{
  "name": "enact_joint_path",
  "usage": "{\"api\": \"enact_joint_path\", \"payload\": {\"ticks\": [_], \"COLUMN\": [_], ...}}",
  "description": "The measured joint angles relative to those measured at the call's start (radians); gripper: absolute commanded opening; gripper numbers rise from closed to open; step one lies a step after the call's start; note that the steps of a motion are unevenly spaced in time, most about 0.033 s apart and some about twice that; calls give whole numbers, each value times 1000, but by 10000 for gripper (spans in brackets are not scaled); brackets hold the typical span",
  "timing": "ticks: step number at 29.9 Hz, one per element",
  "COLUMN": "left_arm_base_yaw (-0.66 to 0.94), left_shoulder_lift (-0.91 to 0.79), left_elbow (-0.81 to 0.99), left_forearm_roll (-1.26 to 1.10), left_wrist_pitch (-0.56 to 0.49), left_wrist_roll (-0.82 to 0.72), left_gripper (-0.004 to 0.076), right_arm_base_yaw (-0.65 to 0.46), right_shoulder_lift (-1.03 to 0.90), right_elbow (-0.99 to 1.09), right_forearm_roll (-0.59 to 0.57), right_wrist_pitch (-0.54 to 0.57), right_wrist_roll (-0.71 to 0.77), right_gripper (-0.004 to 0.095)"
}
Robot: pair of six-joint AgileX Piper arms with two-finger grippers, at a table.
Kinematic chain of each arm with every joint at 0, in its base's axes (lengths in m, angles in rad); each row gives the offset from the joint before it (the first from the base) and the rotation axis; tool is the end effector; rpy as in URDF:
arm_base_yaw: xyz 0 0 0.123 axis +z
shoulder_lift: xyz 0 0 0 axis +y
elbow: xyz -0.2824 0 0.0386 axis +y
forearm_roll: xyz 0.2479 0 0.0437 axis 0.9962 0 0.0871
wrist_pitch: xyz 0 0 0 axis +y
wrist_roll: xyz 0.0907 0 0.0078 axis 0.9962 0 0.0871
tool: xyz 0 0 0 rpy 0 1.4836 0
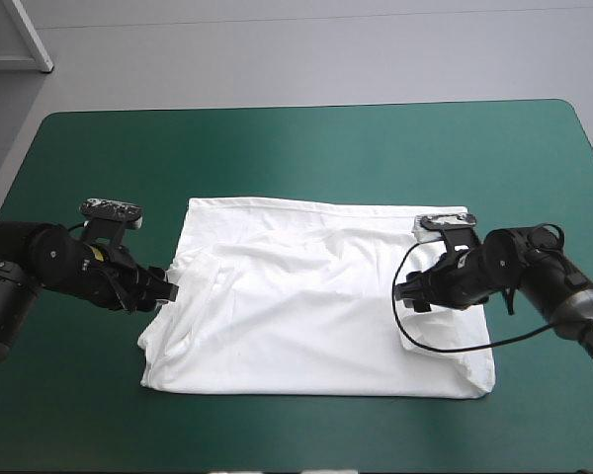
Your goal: Fold the cloth
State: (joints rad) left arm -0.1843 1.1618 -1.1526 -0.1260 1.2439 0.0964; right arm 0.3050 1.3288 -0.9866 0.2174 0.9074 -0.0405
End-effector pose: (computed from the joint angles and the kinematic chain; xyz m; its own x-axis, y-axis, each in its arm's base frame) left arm 0.2016 -0.0486 0.3558 -0.8885 0.2219 -0.4016 0.2782 0.9566 -0.0870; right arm 0.2381 0.0912 0.2824 -0.9013 -0.1861 -0.3912 -0.2781 0.9410 0.1930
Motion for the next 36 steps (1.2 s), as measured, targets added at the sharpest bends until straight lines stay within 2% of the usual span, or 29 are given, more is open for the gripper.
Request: {"api": "enact_joint_path", "payload": {"ticks": [4, 7, 9, 17, 22, 30, 32, 34, 36], "left_arm_base_yaw": [0, 0, 0, 0, 0, 0, 0, 0, 0], "left_shoulder_lift": [-1, -14, -29, -69, -66, 12, 34, 46, 56], "left_elbow": [2, 27, 65, 310, 443, 545, 551, 549, 546], "left_forearm_roll": [39, 58, 57, 51, 18, -5, -9, -7, -3], "left_wrist_pitch": [0, -1, -1, -14, -151, -309, -324, -321, -315], "left_wrist_roll": [-51, -71, -80, -96, -96, -83, -83, -83, -81], "left_gripper": [493, 493, 493, 493, 493, 488, 462, 394, 289], "right_arm_base_yaw": [0, 0, 0, 0, 0, 0, 0, 0, 0], "right_shoulder_lift": [-81, -140, -191, -376, -395, -394, -385, -369, -355], "right_elbow": [-2, -2, -1, 91, 180, 283, 295, 298, 300], "right_forearm_roll": [-120, -149, -146, -122, -119, -119, -119, -119, -119], "right_wrist_pitch": [174, 282, 306, 330, 331, 323, 310, 301, 285], "right_wrist_roll": [114, 153, 161, 176, 177, 174, 174, 170, 166], "right_gripper": [659, 634, 612, 589, 589, 589, 589, 589, 589]}}
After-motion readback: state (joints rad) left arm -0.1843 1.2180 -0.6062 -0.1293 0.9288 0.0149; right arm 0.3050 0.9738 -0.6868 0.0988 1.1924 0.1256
